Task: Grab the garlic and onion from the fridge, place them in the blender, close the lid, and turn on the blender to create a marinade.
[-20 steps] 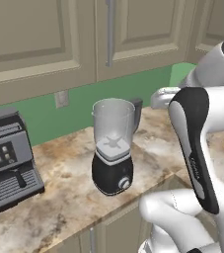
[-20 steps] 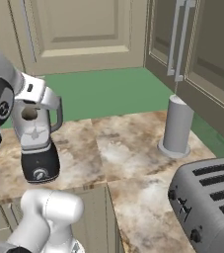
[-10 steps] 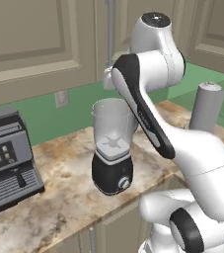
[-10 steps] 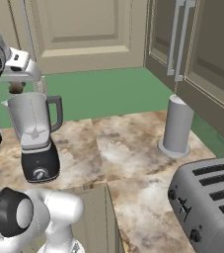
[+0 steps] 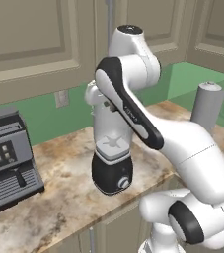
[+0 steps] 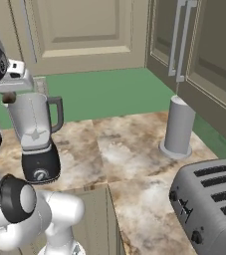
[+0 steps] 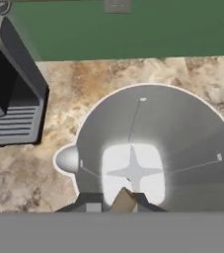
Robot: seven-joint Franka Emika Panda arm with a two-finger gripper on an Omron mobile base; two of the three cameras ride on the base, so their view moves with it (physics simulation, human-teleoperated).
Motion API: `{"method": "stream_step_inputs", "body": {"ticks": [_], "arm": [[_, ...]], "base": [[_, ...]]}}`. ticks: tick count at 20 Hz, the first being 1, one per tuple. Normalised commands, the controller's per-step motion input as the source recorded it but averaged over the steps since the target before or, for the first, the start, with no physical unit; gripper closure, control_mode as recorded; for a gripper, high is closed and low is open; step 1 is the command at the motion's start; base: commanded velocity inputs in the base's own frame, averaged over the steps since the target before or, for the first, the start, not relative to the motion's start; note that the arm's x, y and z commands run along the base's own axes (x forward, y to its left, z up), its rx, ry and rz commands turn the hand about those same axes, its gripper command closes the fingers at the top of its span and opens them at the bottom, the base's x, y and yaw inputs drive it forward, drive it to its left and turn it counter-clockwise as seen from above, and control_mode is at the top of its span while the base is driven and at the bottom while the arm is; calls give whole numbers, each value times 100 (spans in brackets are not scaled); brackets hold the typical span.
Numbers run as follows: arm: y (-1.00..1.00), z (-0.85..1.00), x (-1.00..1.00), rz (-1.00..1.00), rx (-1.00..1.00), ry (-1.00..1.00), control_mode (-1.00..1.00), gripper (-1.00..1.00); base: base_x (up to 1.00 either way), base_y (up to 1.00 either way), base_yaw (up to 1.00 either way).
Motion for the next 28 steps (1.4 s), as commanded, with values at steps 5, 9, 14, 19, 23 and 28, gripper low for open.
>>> {"method": "stream_step_inputs", "body": {"ticks": [5, 9, 14, 19, 23, 28], "arm": [[-2, -53, -6, 16, -5, -13, -100, 100], [-3, -24, -6, 6, 0, -15, -100, 100], [0, 1, 27, 0, 0, -5, -100, 100], [-6, 7, 74, 0, 0, 0, -100, 100], [-2, 1, 48, 0, 0, 0, -100, -100], [1, 1, 6, 0, 0, 0, -100, -100]], "base": [[0, 0, 0], [0, 0, 0], [0, 0, 0], [0, 0, 0], [0, 0, 0], [0, 0, 0]]}}
